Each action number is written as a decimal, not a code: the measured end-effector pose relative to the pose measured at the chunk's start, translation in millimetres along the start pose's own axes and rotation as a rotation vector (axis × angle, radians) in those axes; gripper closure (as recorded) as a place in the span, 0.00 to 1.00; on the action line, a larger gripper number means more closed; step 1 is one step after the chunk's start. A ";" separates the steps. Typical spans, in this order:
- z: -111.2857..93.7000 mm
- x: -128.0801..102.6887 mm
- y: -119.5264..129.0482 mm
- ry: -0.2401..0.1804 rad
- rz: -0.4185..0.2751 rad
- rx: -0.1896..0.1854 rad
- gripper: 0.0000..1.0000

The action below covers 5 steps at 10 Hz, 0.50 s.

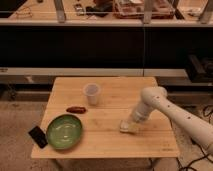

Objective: Wipe the white sponge on the table

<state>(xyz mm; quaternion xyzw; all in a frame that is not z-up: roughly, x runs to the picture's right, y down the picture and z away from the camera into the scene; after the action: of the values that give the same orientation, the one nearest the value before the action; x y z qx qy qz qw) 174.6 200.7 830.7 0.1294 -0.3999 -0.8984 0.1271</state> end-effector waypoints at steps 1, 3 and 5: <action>-16.2 -21.2 31.1 -0.003 0.061 -0.050 1.00; -33.7 -27.7 91.0 -0.006 0.112 -0.118 1.00; -30.9 -9.6 138.0 -0.031 0.115 -0.147 1.00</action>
<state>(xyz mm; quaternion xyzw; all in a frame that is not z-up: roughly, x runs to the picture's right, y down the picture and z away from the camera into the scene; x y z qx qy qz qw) 211.2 93.3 915.7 0.0828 -0.3417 -0.9184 0.1815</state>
